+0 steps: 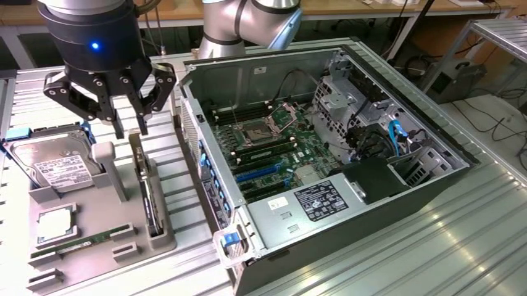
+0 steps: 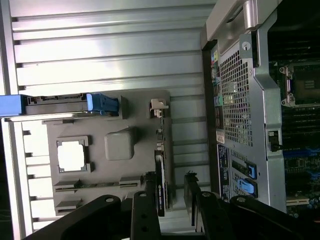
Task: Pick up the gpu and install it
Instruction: 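Pick up the gpu and move the gpu toward the slot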
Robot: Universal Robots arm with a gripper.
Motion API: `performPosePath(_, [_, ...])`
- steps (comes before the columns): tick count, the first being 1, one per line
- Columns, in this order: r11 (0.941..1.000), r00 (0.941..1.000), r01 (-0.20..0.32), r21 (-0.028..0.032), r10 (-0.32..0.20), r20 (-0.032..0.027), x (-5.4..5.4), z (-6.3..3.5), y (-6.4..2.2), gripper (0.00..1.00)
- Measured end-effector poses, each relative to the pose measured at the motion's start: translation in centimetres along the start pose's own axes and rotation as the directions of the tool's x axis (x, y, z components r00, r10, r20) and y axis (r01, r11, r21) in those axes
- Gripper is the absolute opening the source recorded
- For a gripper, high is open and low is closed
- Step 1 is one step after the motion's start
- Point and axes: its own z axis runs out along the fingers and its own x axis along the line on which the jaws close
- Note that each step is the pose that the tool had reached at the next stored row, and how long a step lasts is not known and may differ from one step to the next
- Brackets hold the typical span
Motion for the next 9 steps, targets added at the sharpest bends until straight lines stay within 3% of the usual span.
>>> performPosePath(9, [1.0, 1.0, 0.0, 0.0001, 0.0, -0.0001, 0.0, 1.33, -0.05, 0.36])
